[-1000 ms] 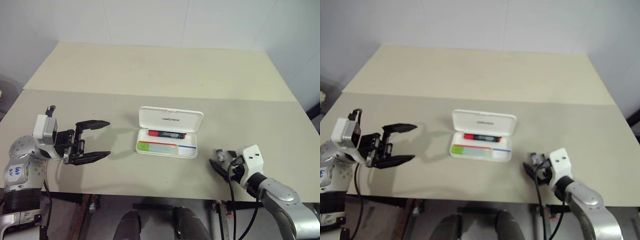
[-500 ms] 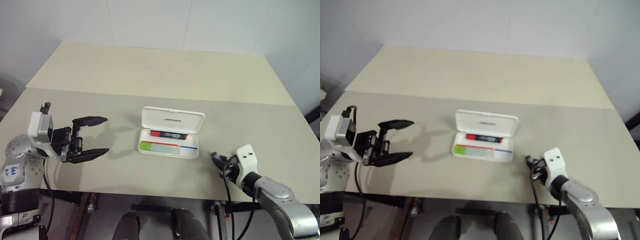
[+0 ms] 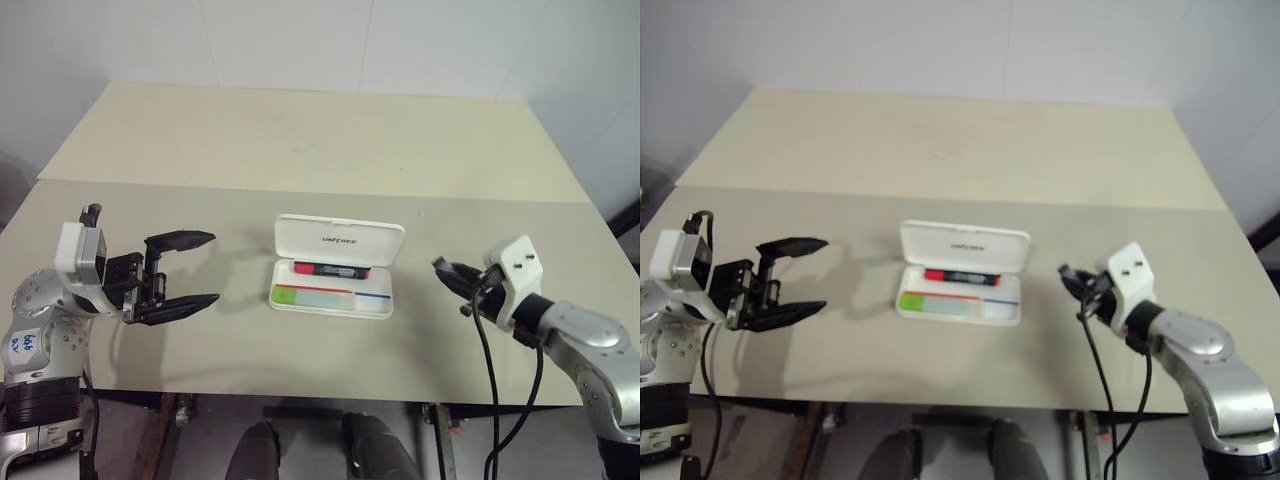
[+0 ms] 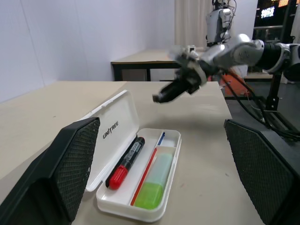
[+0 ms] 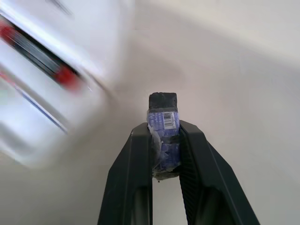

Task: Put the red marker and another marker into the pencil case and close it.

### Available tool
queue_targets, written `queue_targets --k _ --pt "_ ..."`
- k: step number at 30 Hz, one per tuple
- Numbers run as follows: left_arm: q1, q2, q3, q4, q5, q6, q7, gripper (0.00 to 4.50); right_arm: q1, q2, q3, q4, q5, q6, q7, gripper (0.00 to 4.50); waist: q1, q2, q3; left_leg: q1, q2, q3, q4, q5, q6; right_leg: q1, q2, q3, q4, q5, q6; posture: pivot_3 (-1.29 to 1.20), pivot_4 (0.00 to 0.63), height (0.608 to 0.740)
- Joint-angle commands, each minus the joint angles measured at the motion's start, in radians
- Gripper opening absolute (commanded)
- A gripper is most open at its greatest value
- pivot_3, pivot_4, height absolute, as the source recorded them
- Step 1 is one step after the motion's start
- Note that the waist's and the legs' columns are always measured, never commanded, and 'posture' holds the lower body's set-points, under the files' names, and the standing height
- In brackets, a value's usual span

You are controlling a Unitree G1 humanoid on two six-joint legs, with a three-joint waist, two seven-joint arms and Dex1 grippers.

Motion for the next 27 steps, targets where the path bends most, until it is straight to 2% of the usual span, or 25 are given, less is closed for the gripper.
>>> queue_targets --k 1,8,17,27 --pt "0.006 0.003 0.04 -0.03 -0.044 0.02 0.006 4.5 -0.07 -0.04 0.022 -0.082 0.084 0.041 0.068 0.41 -0.005 0.001 0.0 0.0 0.0 0.0 -0.001 0.0 0.0 -0.001 0.0 0.0 0.0 0.0 0.0 0.0 0.15 0.74" --pt "0.039 0.007 0.061 -0.022 -0.031 -0.001 -0.011 4.5 -0.204 -0.218 0.274 -0.049 0.008 0.051 0.267 0.41 -0.01 0.001 0.001 -0.001 -0.001 0.0 -0.001 -0.001 -0.001 -0.001 -0.003 -0.001 -0.002 -0.002 -0.001 0.0 0.15 0.74" --pt "0.1 -0.023 0.07 -0.09 -0.039 -0.013 0.034 4.5 -0.424 -0.175 0.491 0.119 -0.164 -0.048 0.375 0.41 -0.012 0.001 0.001 -0.001 -0.001 0.0 -0.001 -0.001 -0.001 -0.002 -0.003 -0.001 -0.002 -0.002 -0.001 0.0 0.15 0.74" --pt "0.146 -0.028 0.087 -0.141 -0.046 -0.021 0.07 4.5 -0.5 -0.131 0.569 0.204 -0.268 -0.07 0.432 0.41 -0.011 0.001 0.001 -0.006 -0.001 0.0 -0.001 -0.001 -0.002 -0.008 -0.003 -0.002 0.001 -0.002 -0.002 0.0 0.15 0.74"
